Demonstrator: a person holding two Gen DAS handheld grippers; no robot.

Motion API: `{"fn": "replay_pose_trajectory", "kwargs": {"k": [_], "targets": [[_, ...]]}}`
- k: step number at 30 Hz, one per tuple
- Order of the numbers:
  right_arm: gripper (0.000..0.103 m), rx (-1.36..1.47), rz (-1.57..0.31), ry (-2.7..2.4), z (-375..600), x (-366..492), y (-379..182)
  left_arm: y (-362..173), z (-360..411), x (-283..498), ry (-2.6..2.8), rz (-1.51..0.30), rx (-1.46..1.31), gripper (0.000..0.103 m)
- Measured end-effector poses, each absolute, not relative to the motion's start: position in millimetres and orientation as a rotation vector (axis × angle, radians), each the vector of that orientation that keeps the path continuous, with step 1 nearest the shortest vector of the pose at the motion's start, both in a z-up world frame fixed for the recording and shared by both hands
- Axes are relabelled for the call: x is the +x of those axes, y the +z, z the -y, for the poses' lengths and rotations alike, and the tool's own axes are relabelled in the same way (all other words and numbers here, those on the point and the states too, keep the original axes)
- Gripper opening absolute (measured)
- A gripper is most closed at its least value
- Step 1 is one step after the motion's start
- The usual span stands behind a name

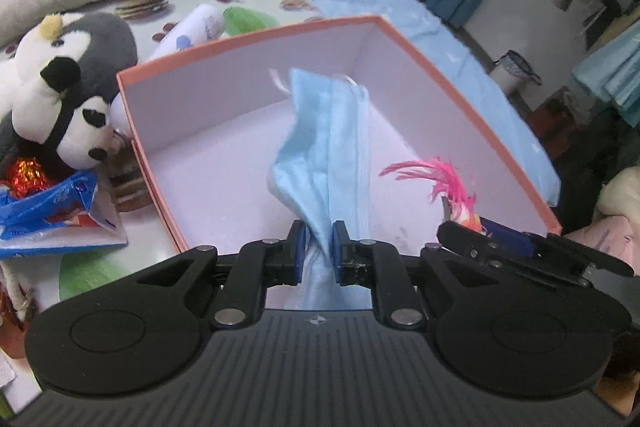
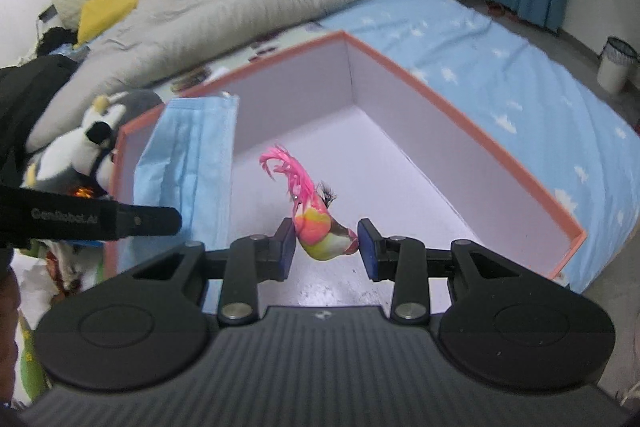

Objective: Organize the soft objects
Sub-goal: 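Carry the mask and pink toy into the pink box and open both grippers, then withdraw both tools from the box back toward the clutter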

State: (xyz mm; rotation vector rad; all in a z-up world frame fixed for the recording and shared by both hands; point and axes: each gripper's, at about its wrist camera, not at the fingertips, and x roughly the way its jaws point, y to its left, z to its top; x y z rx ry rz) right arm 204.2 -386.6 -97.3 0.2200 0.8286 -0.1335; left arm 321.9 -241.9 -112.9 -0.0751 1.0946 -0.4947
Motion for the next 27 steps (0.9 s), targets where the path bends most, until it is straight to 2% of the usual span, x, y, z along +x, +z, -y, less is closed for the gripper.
{"fn": "replay_pose_trajectory", "kwargs": {"k": [1, 2, 3, 5, 11, 27], "targets": [[0.039, 0.227, -0.834, -0.133, 388, 206, -99, -115, 242, 323, -0.480, -1.105, -0.076, 0.054], [0.042, 0.238, -0.843, -0.128, 389, 207, -102, -117, 240, 324, -0.470, -1.108, -0.085, 0.062], [0.046, 0.246, -0.851, -0.124, 390, 208, -103, -118, 238, 324, -0.471, -1.098, -0.096, 0.065], [0.062, 0.248, -0.865, -0.133, 390, 209, -105, -116, 236, 321, -0.471, -1.088, -0.083, 0.065], [0.063, 0.236, -0.824, -0.147, 385, 199, -92, -91, 223, 305, -0.471, -1.029, -0.063, 0.065], [0.063, 0.213, -0.630, -0.057, 330, 129, 0, 4, 146, 209, -0.449, -0.817, -0.090, 0.068]]}}
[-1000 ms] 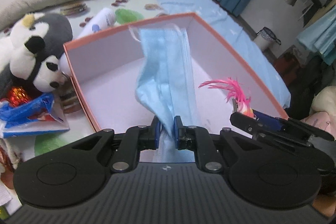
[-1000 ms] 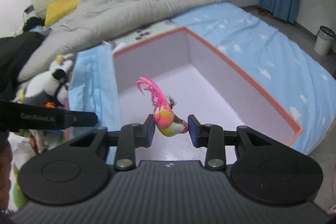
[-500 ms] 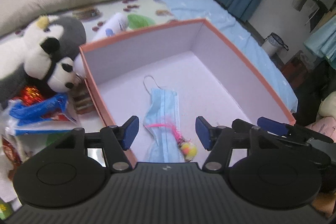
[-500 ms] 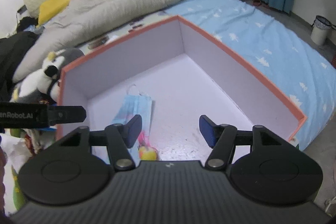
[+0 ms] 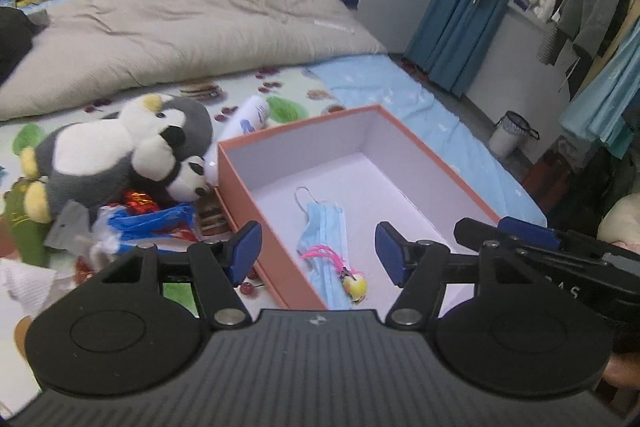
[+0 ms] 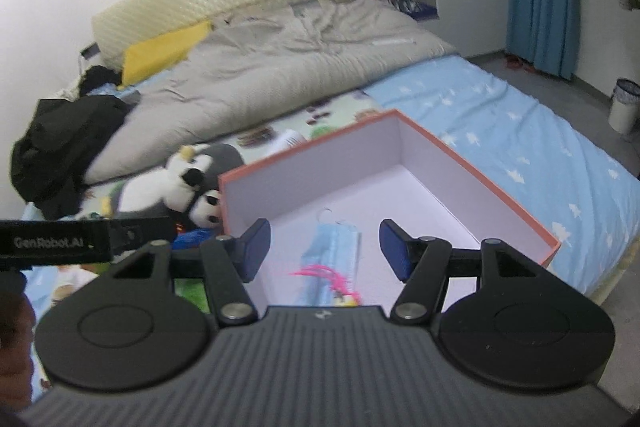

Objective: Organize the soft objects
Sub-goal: 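Withdraw both tools from the box back toward the clutter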

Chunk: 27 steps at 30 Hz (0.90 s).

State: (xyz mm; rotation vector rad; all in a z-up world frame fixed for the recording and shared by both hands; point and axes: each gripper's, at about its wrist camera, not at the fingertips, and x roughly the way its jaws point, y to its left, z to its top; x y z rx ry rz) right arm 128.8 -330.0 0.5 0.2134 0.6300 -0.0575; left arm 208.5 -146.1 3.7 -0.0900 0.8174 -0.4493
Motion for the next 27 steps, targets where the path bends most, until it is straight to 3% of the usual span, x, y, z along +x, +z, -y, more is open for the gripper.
{"fn": "replay_pose_trajectory", "kwargs": {"k": [10, 27], "targets": [[0.063, 0.188, -0.561, 0.009, 288, 83, 28, 33, 87, 140, -0.391, -0.733, -0.142, 0.069], [0.067, 0.132, -0.589, 0.170, 214, 47, 17, 20, -1, 56, -0.223, -0.725, -0.201, 0.071]]}}
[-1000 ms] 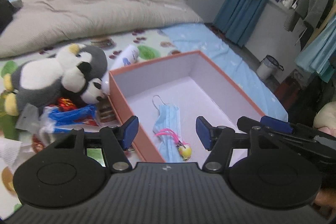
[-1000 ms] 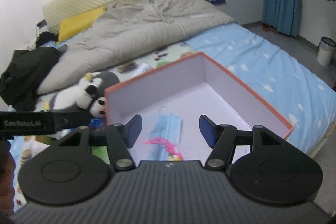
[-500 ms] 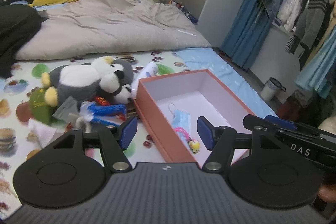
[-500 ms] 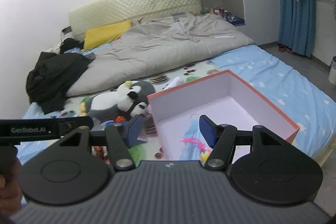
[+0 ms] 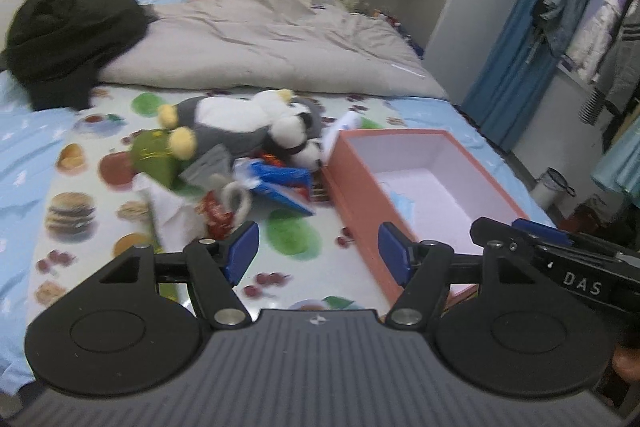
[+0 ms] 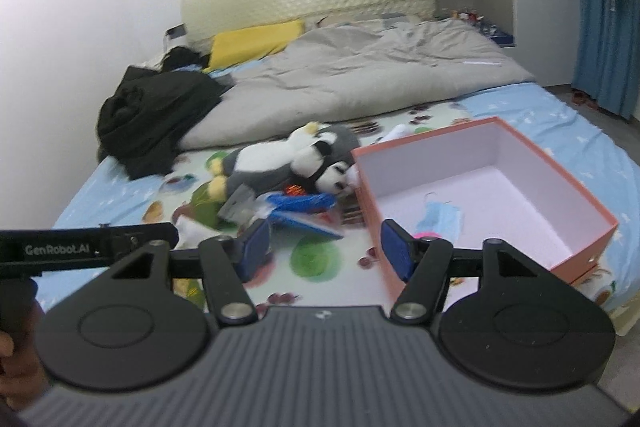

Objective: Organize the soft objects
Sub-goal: 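Withdraw both tools from the box back toward the clutter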

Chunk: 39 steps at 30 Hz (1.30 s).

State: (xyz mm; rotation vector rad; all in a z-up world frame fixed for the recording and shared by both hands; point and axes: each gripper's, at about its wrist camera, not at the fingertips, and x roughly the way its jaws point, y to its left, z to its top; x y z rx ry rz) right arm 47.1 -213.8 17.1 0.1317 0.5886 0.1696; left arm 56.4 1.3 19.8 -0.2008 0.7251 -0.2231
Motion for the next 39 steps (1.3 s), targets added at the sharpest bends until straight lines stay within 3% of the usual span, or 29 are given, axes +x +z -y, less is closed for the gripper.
{"fn": "replay_pose_trajectory", "kwargs": {"k": [9, 10, 11, 13, 26, 32, 39], "targets": [[0.068, 0.113, -0.630, 0.234, 179, 41, 2, -4, -45, 36, -0.124, -0.773, -0.257, 0.072], [0.072, 0.110, -0.639, 0.243, 176, 44, 1, -6, -50, 35, -0.113, -0.778, -0.264, 0.072], [0.088, 0.104, -0.647, 0.252, 172, 45, 1, -8, -53, 36, -0.103, -0.783, -0.268, 0.072], [0.101, 0.088, -0.651, 0.257, 166, 48, 3, -9, -60, 38, -0.079, -0.785, -0.277, 0.072], [0.101, -0.064, -0.736, 0.282, 142, 71, 52, -23, -94, 88, 0.053, -0.816, -0.328, 0.075], [0.101, 0.039, -0.892, 0.255, 155, 94, 67, -41, -104, 108, 0.091, -0.848, -0.367, 0.075], [0.101, 0.042, -0.888, 0.239, 152, 104, 77, -64, -102, 121, 0.097, -0.897, -0.385, 0.075]]}}
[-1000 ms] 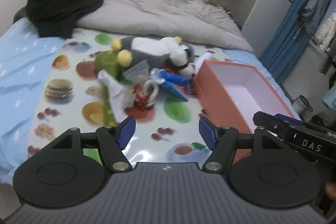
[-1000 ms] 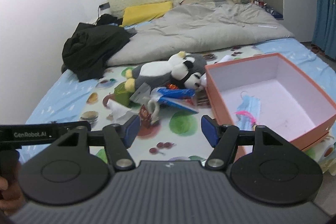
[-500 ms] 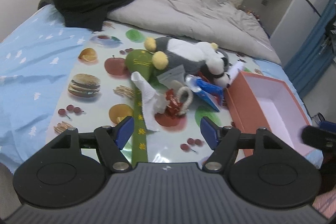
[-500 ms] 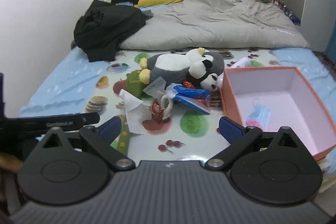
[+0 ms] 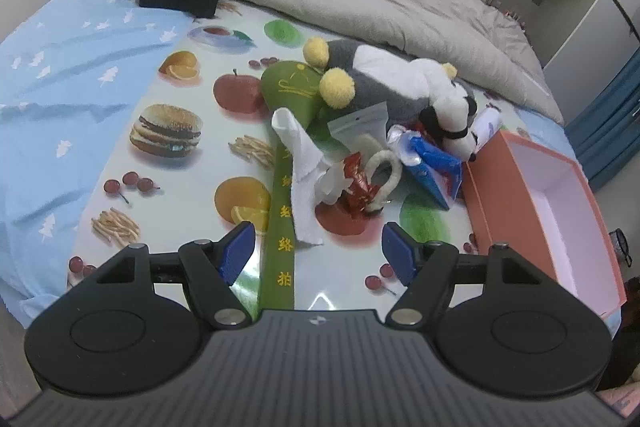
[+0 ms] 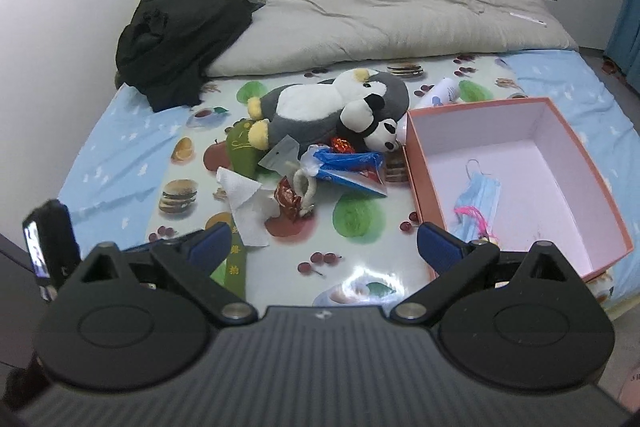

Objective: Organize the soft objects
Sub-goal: 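Withdraw both tools from the box back toward the clutter, then grasp the white tissue with the left gripper while the right gripper grasps the white fuzzy loop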

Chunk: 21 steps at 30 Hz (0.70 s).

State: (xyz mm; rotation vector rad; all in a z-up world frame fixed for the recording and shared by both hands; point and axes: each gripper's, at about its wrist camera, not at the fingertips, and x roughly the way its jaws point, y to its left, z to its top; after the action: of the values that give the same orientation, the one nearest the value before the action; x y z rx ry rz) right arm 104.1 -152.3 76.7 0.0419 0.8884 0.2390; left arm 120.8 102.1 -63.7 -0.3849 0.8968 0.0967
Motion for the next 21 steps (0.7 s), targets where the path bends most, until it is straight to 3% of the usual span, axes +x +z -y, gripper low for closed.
{"fn": "replay_pose_trajectory", "kwargs": {"k": [11, 21], "targets": [[0.101, 0.073, -0.930, 0.242, 140, 130, 63, -79, -110, 128, 0.113, -0.909, -0.404, 0.075], [0.101, 0.050, -1.015, 0.269, 135, 167, -17, -98, -115, 148, 0.116, -0.921, -0.373, 0.075]]}}
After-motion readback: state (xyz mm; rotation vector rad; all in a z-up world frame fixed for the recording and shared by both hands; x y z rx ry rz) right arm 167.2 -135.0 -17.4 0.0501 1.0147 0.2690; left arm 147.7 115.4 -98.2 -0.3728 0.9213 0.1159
